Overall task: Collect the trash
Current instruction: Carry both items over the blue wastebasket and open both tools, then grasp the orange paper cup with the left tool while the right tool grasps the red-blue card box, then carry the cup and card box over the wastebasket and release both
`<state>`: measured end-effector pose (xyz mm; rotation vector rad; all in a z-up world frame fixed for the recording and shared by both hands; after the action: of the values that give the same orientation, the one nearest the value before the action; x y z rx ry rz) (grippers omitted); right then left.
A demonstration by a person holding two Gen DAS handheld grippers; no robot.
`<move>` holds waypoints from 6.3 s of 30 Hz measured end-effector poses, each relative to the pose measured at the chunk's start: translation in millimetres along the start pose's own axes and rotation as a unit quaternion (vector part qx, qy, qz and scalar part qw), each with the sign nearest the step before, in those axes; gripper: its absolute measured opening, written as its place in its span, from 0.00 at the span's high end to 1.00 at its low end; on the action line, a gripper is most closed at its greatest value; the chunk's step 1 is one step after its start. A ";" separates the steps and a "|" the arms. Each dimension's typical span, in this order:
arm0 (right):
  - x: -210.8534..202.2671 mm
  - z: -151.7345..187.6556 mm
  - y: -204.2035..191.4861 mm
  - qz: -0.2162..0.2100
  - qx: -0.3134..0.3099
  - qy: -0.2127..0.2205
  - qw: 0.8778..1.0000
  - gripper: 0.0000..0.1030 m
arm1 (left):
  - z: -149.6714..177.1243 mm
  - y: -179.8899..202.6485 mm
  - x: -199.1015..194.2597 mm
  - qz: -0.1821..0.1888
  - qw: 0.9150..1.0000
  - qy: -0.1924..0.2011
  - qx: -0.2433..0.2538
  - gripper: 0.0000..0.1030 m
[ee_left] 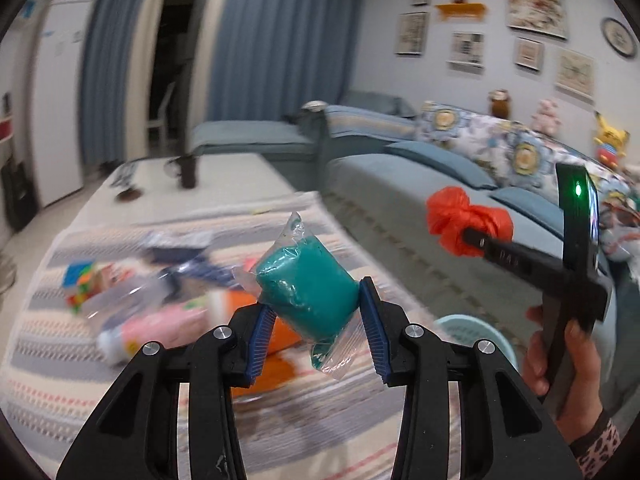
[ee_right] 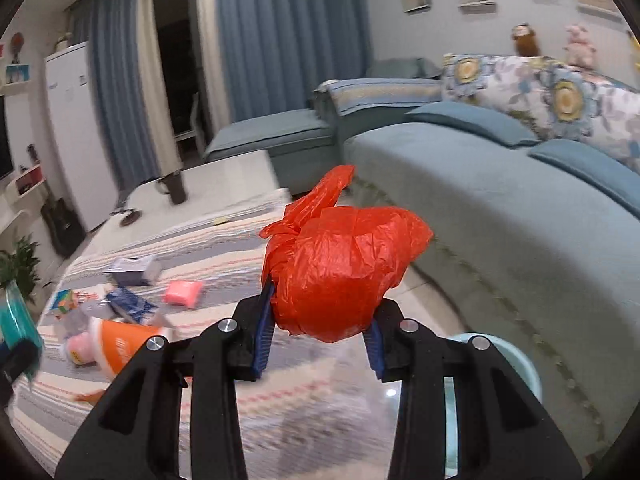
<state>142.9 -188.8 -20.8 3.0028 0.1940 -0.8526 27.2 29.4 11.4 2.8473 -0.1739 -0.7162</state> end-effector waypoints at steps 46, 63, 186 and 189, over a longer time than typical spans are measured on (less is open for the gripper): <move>10.5 150.1 165.6 0.093 0.111 -0.165 0.976 0.43 | 62.1 169.8 154.5 0.168 0.965 -0.186 0.075 0.28; 8.8 67.4 -27.2 -0.039 -0.035 -0.077 0.996 0.43 | 9.3 -74.7 39.8 -0.019 0.994 -0.077 -0.080 0.28; 41.5 86.0 -57.5 -0.105 -0.107 -0.186 0.971 0.45 | 19.6 10.7 89.6 0.093 0.989 -0.111 -0.030 0.93; 18.6 63.3 -30.3 -0.084 -0.082 -0.150 0.982 0.45 | 4.2 25.7 83.3 0.106 0.990 -0.094 -0.023 0.93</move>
<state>121.8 -159.7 -83.8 2.6923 0.4898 -1.2231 96.5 -9.8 -24.4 2.6617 -0.4752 -0.9281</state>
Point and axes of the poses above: each gripper's, at about its wrist camera, not at the fingertips, and x roughly the way its jaws point, y to its right, z to its underside, the point moved 3 cm from there along x, roughly the way its jaws point, and after that the axes turned 6 degrees about -x, right-handed, at the moved point
